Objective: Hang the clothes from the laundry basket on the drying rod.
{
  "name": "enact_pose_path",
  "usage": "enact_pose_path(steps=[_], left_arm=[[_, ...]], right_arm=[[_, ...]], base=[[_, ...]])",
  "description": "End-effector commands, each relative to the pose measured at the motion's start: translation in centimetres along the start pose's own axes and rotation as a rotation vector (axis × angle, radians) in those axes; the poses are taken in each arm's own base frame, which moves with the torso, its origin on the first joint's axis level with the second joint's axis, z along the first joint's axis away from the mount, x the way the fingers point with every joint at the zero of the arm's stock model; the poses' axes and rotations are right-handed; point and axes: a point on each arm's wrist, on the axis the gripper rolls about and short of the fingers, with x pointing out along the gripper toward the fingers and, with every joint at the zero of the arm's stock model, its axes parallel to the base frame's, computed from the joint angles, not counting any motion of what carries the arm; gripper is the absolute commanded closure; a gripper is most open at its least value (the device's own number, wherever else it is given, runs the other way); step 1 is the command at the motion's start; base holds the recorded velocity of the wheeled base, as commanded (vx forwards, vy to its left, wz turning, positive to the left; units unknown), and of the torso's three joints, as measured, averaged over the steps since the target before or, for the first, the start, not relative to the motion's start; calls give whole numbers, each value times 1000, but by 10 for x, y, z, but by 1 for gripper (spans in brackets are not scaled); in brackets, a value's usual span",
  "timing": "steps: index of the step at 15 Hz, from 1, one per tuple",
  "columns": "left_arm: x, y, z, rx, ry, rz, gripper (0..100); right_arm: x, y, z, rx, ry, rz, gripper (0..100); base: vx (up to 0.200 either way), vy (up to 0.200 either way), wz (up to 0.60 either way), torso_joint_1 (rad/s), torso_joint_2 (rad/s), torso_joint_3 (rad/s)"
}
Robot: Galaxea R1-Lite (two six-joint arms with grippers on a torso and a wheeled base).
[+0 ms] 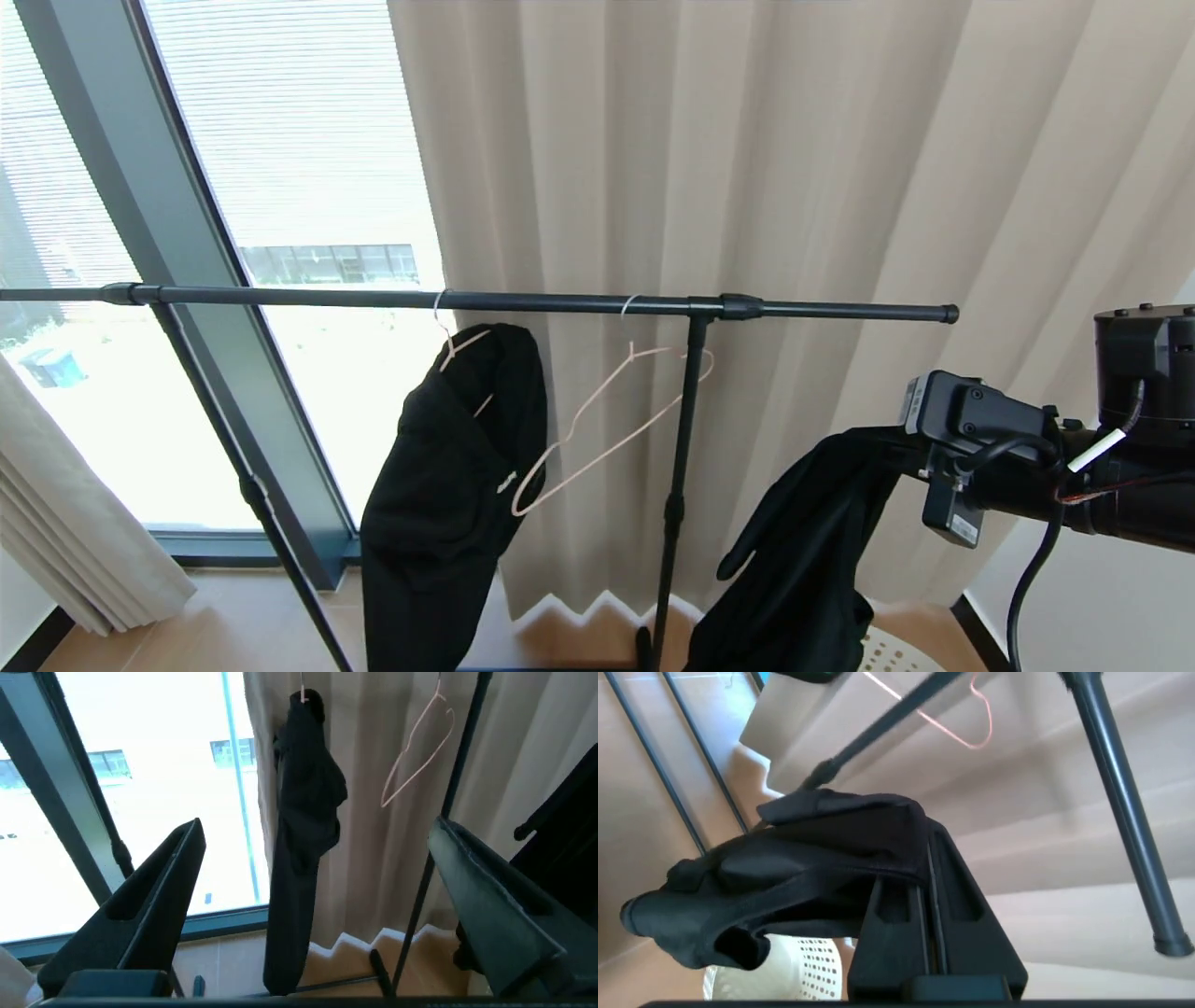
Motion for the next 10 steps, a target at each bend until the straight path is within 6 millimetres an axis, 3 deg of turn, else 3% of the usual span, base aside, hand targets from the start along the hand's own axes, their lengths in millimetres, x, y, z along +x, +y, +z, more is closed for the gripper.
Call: enact_pose_path(steps=[1, 4, 10], left_arm=[[0, 0, 0, 0, 2, 0, 0], [0, 0, 0, 0, 1, 0, 0], [0, 0, 0, -1, 1, 3, 0]], right_arm=[[1, 1, -1, -1, -2, -1, 100], [1, 0, 0, -5, -14, -12, 100], [0, 2, 0, -4, -15, -7, 100]], base=[[0, 200, 0, 2, -7, 7], [0, 200, 0, 2, 5, 2], [0, 0, 0, 0, 0, 0]])
